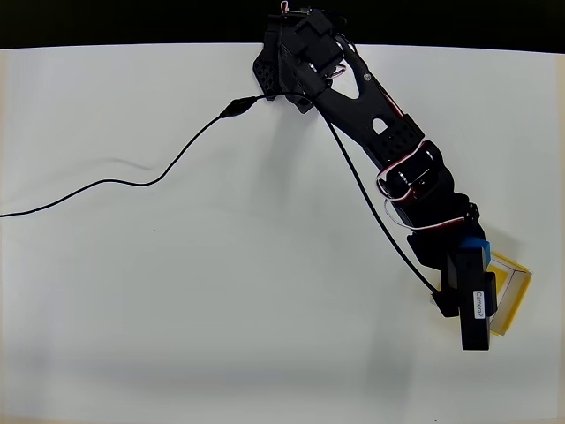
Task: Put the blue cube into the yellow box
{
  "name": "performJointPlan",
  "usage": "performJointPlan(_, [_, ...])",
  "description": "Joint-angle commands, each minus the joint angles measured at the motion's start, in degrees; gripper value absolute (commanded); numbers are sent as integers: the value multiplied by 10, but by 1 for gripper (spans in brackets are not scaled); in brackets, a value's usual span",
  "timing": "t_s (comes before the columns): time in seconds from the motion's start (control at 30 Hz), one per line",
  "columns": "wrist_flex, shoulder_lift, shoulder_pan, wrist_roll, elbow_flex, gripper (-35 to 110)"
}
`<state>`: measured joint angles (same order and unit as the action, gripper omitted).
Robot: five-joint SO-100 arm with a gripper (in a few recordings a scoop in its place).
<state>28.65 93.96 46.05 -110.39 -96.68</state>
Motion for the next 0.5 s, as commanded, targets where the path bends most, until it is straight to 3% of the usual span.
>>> performJointPlan(0.0, [-40,-2,-5,-11,92,19])
performJointPlan(0.47, [-96,-165,-17,46,193,19])
